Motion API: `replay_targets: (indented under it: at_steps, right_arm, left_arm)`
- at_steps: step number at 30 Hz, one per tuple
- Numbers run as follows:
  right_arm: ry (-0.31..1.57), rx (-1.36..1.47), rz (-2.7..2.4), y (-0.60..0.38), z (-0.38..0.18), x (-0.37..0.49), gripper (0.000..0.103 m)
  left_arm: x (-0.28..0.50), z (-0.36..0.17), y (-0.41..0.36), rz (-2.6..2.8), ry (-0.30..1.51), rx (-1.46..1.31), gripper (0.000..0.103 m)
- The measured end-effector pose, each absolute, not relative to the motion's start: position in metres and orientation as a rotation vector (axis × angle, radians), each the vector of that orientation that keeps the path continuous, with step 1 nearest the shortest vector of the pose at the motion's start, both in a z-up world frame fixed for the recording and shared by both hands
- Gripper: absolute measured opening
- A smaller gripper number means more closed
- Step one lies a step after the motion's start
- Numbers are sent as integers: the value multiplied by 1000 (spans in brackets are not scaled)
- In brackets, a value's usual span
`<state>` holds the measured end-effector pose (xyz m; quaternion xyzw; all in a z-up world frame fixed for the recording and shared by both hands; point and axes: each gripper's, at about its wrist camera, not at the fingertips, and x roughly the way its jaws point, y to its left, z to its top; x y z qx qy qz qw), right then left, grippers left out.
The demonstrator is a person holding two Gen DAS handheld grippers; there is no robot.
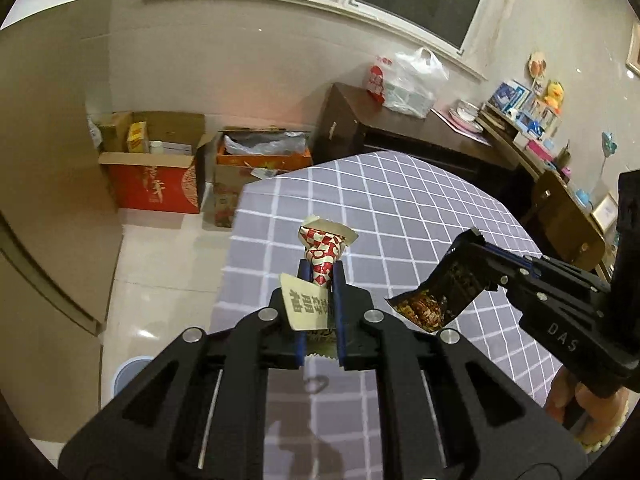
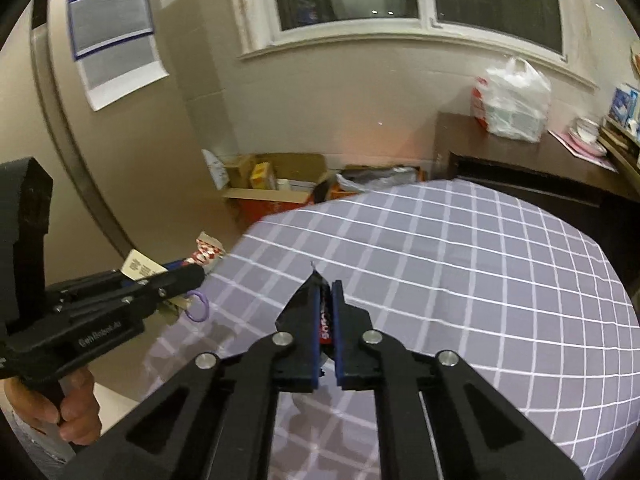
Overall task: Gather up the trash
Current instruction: 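Carry checkered wrapper and black chip bag over the blue bin and open both grippers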
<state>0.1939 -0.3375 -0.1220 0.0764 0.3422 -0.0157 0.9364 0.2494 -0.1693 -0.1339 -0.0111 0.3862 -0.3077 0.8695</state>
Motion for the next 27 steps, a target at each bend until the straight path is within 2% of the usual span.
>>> replay_targets:
  at_steps: [9, 18, 24, 27]
  right_arm:
    - [687, 125, 132, -225, -111, 196, 6]
    - [772, 116, 295, -104, -157, 219, 6]
    - [830, 84, 320, -53, -201, 241, 6]
    - [857, 68, 302, -46, -220, 250, 6]
  left_arm:
    - [221, -134, -48, -511, 782, -80, 10]
    - [217, -179, 77, -319, 849, -115, 10]
    - [242, -227, 102, -262, 937, -120, 11]
    - [256, -248, 100, -260, 989, -115, 15]
